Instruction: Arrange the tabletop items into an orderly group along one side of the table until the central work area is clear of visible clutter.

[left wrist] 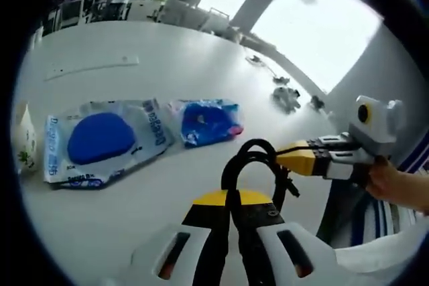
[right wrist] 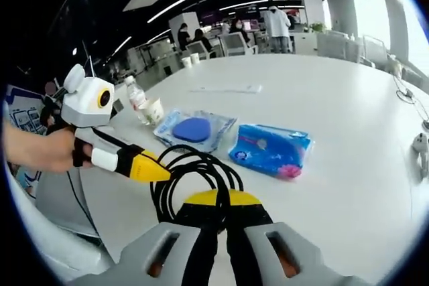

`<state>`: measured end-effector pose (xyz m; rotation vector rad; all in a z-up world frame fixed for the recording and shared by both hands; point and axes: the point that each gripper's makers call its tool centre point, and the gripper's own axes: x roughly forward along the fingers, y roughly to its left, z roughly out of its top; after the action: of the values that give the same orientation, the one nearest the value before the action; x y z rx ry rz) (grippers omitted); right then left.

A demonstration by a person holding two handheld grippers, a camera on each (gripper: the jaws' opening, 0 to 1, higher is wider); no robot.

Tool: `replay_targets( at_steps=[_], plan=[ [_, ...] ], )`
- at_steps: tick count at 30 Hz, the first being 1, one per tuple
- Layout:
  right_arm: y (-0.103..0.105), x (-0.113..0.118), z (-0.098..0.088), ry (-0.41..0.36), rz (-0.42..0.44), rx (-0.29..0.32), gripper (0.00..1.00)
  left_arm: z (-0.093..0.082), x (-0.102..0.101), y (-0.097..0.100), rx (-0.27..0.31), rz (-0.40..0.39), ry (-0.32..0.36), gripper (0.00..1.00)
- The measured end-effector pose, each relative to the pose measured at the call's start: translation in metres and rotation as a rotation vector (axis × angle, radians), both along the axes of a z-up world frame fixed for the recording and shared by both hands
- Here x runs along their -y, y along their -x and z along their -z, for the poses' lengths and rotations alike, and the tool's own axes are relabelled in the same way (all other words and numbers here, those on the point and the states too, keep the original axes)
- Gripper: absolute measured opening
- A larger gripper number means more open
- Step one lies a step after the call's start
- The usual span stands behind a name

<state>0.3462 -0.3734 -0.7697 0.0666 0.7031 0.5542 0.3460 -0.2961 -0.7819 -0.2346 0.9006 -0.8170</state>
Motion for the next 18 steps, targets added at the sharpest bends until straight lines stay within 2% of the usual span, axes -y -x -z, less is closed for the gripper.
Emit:
replay_targets(
  at_steps=[7,18],
  plan=[
    [-0.003,0.012,0.008,-0.006,0.021,-0.018,0.00,0.010,0.013,-0.006,-0.021,0.012,-0.004,0.00],
    [-0.016,0.017,0.024,-0.014,0.014,-0.047,0.00,0.023,0.018,-0.016,-0.040,0.002,-0.024,0.00]
  ],
)
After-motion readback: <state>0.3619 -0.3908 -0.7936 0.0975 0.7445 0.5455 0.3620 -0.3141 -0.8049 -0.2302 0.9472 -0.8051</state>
